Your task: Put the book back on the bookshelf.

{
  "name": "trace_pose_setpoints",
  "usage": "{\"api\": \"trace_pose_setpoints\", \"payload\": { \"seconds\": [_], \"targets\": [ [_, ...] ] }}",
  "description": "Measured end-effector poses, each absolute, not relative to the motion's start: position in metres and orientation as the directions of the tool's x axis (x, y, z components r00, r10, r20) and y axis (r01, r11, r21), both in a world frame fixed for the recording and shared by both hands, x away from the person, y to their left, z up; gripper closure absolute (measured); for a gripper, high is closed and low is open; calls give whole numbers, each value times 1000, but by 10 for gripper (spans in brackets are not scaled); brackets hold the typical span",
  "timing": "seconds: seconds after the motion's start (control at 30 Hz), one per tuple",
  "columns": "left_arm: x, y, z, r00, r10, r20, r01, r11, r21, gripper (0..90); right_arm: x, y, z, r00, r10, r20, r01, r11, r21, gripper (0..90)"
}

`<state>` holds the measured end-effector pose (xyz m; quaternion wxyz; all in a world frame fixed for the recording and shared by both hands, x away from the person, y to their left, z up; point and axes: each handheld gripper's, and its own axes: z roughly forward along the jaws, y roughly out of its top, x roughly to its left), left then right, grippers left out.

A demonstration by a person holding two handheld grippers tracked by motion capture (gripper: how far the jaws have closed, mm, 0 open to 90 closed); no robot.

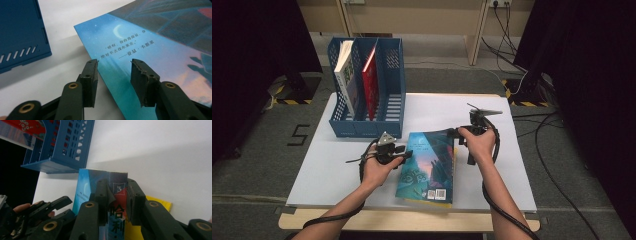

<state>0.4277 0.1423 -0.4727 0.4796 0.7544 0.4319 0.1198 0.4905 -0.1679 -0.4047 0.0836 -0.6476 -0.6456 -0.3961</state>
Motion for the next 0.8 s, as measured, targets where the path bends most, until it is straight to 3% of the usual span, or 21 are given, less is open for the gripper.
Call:
{"api": "trace_pose_setpoints", "payload": {
  "seconds": [0.8],
  "targets": [
    [436, 132, -436, 642, 740, -200, 459, -162, 873, 454, 494, -165, -361, -167, 838, 520, 779, -211, 591, 749]
  ]
}}
